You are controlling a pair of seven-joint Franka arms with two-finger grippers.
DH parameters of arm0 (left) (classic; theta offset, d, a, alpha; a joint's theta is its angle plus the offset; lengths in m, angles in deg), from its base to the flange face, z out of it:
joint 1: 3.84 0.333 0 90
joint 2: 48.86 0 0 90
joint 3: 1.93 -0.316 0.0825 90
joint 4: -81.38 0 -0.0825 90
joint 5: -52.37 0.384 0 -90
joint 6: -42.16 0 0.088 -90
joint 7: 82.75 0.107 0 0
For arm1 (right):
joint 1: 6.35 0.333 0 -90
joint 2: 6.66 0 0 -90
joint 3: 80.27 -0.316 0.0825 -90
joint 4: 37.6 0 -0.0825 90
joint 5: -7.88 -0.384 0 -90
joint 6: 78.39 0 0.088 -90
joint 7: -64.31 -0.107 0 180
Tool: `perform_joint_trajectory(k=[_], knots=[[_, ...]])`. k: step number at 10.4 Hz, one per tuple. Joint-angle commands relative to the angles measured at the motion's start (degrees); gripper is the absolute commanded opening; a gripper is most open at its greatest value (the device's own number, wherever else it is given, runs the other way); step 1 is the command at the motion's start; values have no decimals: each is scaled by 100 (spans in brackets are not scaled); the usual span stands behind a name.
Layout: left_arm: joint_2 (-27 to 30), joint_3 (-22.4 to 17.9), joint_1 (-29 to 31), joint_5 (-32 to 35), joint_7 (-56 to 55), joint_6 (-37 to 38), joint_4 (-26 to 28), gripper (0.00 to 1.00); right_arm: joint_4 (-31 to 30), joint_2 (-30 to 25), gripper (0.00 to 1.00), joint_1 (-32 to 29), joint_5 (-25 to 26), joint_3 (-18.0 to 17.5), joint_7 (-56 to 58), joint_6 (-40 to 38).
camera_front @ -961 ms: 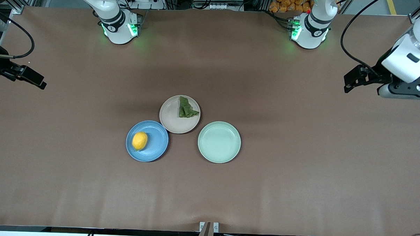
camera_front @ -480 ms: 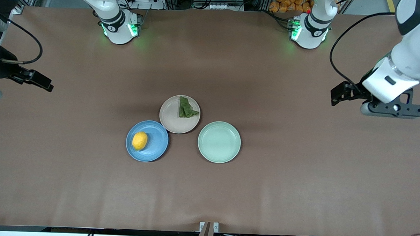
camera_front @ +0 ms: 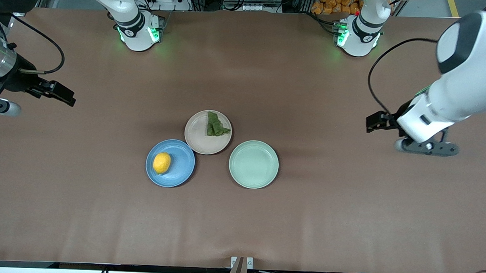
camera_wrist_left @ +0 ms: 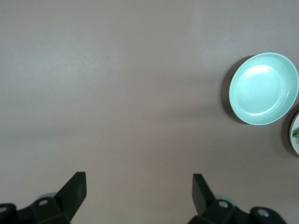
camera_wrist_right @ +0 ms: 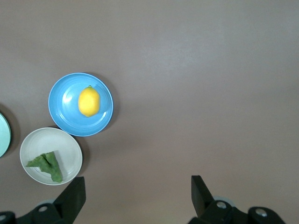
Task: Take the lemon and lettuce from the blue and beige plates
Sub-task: 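Move the right gripper toward the lemon while the left gripper approaches the lettuce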
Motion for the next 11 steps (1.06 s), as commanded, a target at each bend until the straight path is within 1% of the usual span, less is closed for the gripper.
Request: perform_joint_trajectory(k=[1, 2, 4, 5, 6, 10, 11], knots=[[-177, -3, -135, -163, -270, -94, -56, 100, 120, 154, 100, 318, -32, 13, -204, 9], [-273, -3, -189, -215, -481, -173, -47, 100, 154, 407, 100, 494, -75, 13, -143, 123], [-423, -3, -329, -242, -842, -322, -56, 100, 163, 549, 100, 846, -92, 4, -151, 281], [-493, -3, -408, -242, -982, -419, -56, 100, 163, 707, 100, 960, -93, 4, -142, 534], [-564, -3, -452, -233, -1140, -515, -56, 100, 163, 813, 100, 1005, -93, 4, -142, 632], [-757, -12, -654, -233, -1554, -780, -47, 100, 155, 1129, 100, 1041, -93, 4, -142, 634], [-827, -3, -655, -233, -1633, -841, -56, 100, 155, 1139, 100, 1119, -93, 4, -168, 607]])
